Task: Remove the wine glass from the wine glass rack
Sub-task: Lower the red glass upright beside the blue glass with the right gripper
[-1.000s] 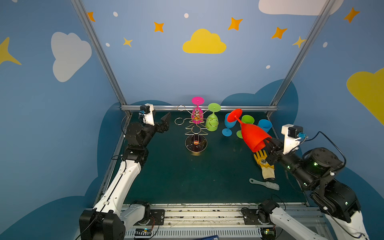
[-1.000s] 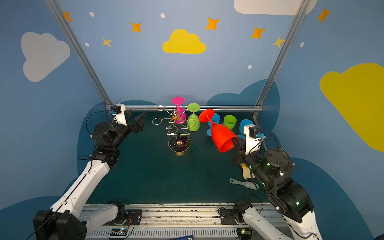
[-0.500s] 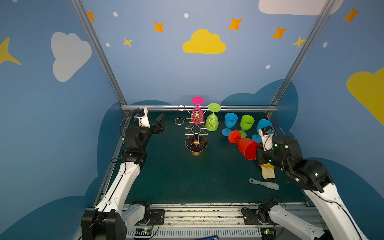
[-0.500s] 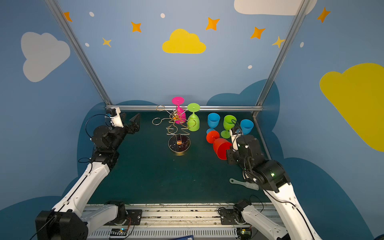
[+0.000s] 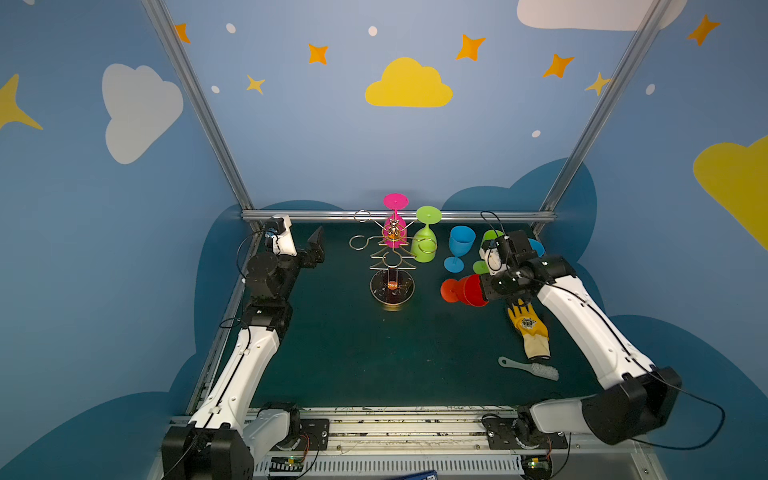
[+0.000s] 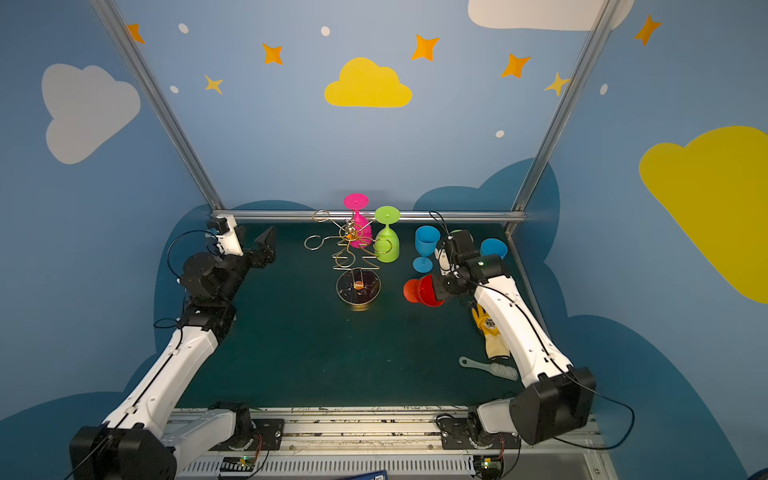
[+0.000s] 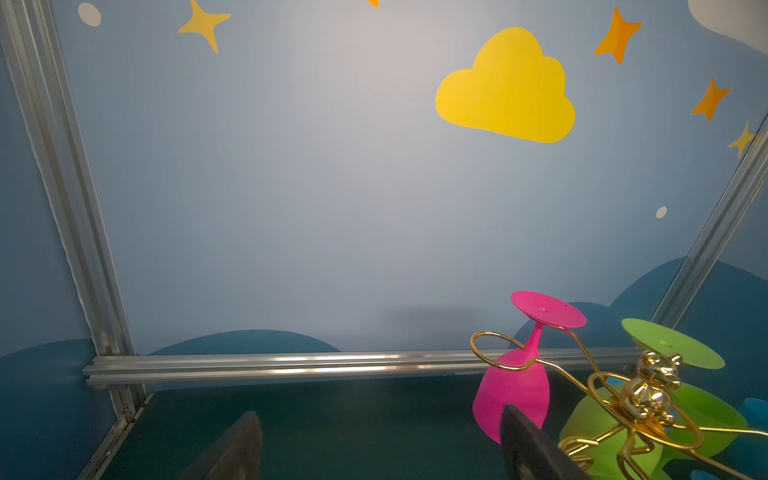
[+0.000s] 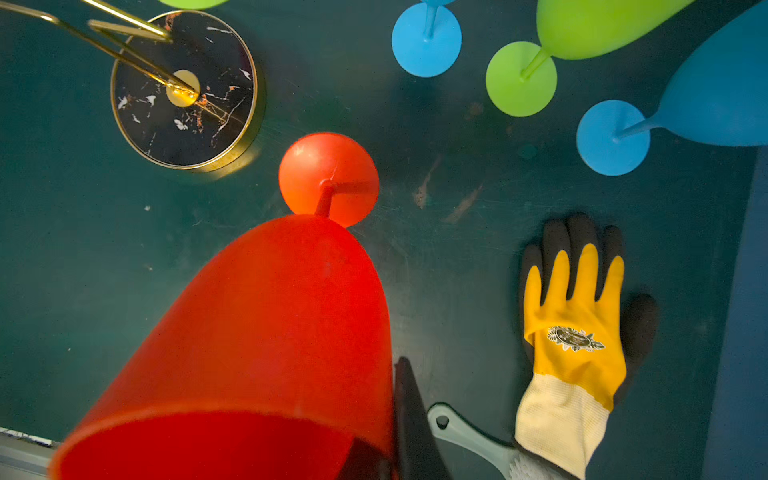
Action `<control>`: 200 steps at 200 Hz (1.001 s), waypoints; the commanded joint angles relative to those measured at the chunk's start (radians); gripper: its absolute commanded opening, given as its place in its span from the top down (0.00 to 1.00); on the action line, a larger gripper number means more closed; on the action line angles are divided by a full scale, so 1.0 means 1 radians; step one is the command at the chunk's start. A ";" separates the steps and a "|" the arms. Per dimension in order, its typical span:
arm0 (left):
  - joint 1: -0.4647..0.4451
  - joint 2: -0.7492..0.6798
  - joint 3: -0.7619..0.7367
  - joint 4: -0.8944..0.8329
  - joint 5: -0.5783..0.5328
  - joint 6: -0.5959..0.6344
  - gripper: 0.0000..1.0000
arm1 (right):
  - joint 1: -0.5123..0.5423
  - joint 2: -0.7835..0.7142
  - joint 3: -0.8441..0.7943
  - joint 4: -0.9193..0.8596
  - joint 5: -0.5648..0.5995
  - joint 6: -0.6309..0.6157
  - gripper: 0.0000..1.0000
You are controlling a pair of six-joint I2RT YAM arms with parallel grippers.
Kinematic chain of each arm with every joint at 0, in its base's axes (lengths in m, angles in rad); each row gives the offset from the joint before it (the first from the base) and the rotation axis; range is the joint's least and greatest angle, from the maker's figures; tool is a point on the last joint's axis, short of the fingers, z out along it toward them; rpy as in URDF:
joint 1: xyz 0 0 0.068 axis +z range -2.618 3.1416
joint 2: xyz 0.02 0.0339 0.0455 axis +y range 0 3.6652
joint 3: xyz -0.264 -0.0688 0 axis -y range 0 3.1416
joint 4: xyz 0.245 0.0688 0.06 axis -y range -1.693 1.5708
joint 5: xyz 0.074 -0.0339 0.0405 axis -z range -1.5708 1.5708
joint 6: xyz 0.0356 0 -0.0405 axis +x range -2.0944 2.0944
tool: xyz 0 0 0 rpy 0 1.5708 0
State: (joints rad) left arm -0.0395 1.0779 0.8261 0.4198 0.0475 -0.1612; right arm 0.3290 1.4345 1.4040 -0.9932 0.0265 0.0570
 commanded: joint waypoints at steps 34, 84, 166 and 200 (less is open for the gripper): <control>0.007 -0.009 -0.008 0.015 -0.018 0.017 0.12 | -0.023 0.211 0.184 -0.051 0.001 -0.022 1.00; 0.008 0.000 -0.007 0.013 -0.018 0.010 0.12 | -0.034 0.484 0.504 -0.333 0.030 0.015 1.00; 0.012 0.006 -0.010 0.012 -0.024 0.006 0.12 | -0.036 0.557 0.541 -0.297 0.000 0.014 0.98; 0.012 0.005 -0.010 0.010 -0.029 0.011 0.11 | -0.039 0.551 0.540 -0.273 -0.018 0.021 0.86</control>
State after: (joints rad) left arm -0.0326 1.0809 0.8246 0.4194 0.0284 -0.1574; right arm 0.2958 1.9820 1.9167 -1.2613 0.0341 0.0677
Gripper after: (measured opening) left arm 0.885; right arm 0.104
